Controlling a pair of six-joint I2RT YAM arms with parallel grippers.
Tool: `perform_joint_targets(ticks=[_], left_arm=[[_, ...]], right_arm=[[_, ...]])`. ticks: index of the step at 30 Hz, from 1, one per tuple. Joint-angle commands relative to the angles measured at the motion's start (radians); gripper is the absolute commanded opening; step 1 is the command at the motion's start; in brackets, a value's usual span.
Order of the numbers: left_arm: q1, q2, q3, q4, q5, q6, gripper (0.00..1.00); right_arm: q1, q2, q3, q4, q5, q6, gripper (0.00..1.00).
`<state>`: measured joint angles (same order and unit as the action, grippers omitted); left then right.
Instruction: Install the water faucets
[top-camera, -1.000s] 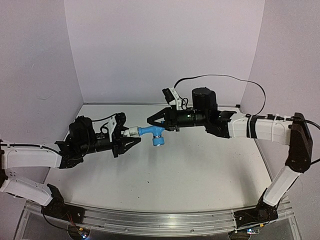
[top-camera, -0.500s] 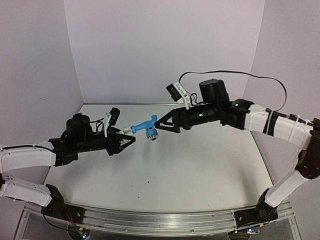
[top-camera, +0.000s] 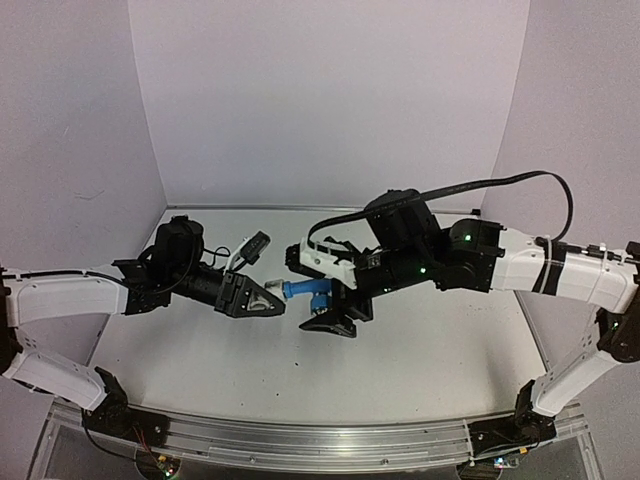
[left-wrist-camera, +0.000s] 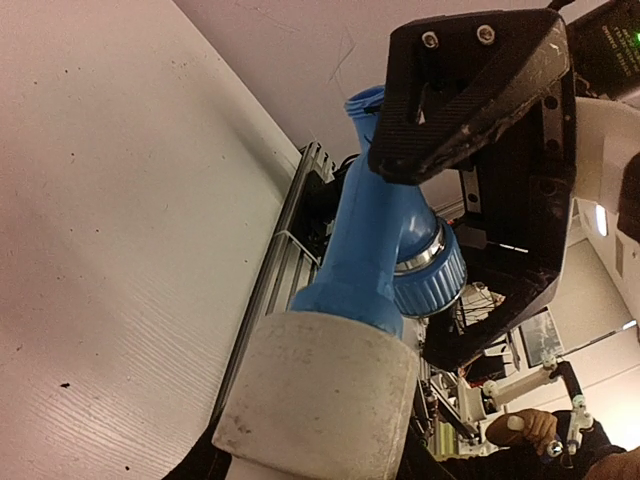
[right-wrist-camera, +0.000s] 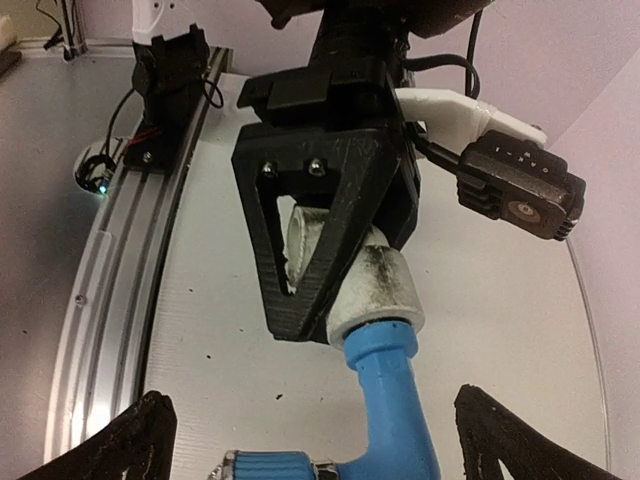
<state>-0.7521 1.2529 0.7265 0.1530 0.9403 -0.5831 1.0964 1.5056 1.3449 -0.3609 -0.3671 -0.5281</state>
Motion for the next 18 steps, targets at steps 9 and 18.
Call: perform_joint_targets(ticks=[9, 18], left_arm=[[0.000, 0.032, 0.049, 0.042, 0.204, -0.028, 0.00], [0.000, 0.062, 0.067, 0.007, 0.152, -0.008, 0.00]], right_arm=[[0.060, -0.046, -0.161, 0.196, 0.358, -0.218, 0.98], [0.082, -0.042, -0.122, 0.208, 0.315, -0.128, 0.59]])
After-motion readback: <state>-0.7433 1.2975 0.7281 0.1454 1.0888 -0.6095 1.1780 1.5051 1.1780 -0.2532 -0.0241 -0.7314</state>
